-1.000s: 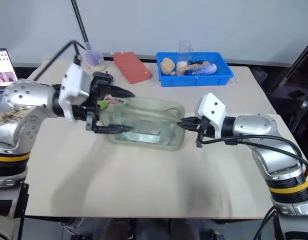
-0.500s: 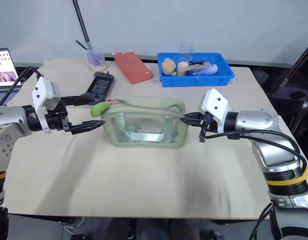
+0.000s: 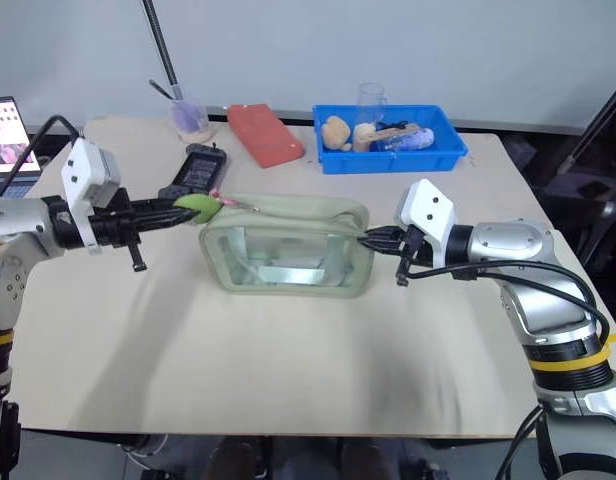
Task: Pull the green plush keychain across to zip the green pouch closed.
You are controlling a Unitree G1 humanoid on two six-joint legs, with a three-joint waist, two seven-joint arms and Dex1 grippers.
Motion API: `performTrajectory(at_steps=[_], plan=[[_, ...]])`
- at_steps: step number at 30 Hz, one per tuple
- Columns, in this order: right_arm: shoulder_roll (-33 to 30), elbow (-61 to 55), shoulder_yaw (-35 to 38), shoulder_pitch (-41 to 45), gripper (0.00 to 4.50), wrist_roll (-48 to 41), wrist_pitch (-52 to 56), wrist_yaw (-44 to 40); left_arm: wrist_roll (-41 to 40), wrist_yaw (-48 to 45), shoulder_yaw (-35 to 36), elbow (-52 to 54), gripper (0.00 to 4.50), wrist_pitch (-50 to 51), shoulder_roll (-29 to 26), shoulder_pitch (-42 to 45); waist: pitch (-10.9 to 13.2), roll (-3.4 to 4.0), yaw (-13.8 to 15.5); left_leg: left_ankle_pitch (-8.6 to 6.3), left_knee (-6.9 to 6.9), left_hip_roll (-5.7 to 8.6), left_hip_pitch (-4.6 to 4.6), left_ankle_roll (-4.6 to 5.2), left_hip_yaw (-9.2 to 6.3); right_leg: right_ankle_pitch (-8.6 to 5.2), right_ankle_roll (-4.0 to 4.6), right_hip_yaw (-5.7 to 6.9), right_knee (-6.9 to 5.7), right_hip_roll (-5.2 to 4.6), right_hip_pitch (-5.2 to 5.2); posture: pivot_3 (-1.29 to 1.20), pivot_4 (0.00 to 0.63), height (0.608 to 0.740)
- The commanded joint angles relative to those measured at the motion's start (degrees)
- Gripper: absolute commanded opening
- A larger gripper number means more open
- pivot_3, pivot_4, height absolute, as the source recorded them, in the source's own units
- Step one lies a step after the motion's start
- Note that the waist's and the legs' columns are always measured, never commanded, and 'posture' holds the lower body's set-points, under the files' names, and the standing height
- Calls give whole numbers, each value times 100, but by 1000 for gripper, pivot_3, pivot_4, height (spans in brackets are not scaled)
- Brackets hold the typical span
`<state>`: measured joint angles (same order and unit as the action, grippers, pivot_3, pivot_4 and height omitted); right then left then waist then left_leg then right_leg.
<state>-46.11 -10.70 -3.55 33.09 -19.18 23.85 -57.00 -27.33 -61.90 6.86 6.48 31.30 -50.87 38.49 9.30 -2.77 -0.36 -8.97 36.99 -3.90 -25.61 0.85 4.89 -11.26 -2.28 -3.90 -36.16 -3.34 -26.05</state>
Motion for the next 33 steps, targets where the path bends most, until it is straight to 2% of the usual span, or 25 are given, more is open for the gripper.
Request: performTrajectory(at_steps=[1,5,7,10,14,20,23,26,30,33], plan=[[8,-202,137,100,0,-10,8,44,4,-5,-359,206,58,-44,225,617,0,0,15,0,1,1,0,0,0,1,-2,0,2,-1,1,0,150,740],[73,-215,99,150,0,-1,43,64,718,-104,-1103,-146,58,-822,590,849,0,1,14,0,1,3,3,1,0,13,-22,-1,3,-1,6,0,150,740],[88,-206,97,169,0,23,39,77,1043,-145,-1300,-383,58,-1269,660,855,0,0,-6,0,1,1,3,1,-2,16,-25,-1,0,4,5,0,150,740],[75,-185,132,174,0,39,34,87,1104,-275,-1342,-572,58,-1487,727,887,0,1,-45,0,0,-1,3,1,-3,16,-26,-1,-2,5,1,0,150,740],[76,-178,146,144,0,54,24,105,1039,-372,-1220,-631,1443,-1476,656,963,0,1,-38,0,-1,0,2,2,-4,17,-30,-1,-2,4,1,0,150,740],[126,-30,106,194,0,104,-60,103,767,-528,-809,-464,4376,-979,154,745,0,1,-49,0,-1,-2,1,2,-3,16,-28,-1,-2,4,-1,0,150,740],[149,23,88,222,0,135,-94,83,831,-450,-670,-501,4448,-829,27,599,0,1,-46,0,-1,-2,2,2,-3,15,-28,-1,-3,4,-1,0,150,740],[182,67,63,286,0,146,-103,51,842,-388,-493,-418,4448,-732,-99,99,0,1,-54,0,0,-1,3,2,-1,14,-24,-1,-3,2,0,0,150,740],[221,94,41,339,0,174,-117,-1,814,-142,-356,-334,4448,-802,69,-392,0,1,-42,0,-1,-4,1,1,0,11,-18,0,-4,3,-4,0,150,740],[236,45,52,324,0,169,-99,-45,893,-38,-388,-328,3544,-894,137,-525,0,1,-16,0,0,-3,-1,1,0,6,-9,0,-3,2,-3,0,150,740]])
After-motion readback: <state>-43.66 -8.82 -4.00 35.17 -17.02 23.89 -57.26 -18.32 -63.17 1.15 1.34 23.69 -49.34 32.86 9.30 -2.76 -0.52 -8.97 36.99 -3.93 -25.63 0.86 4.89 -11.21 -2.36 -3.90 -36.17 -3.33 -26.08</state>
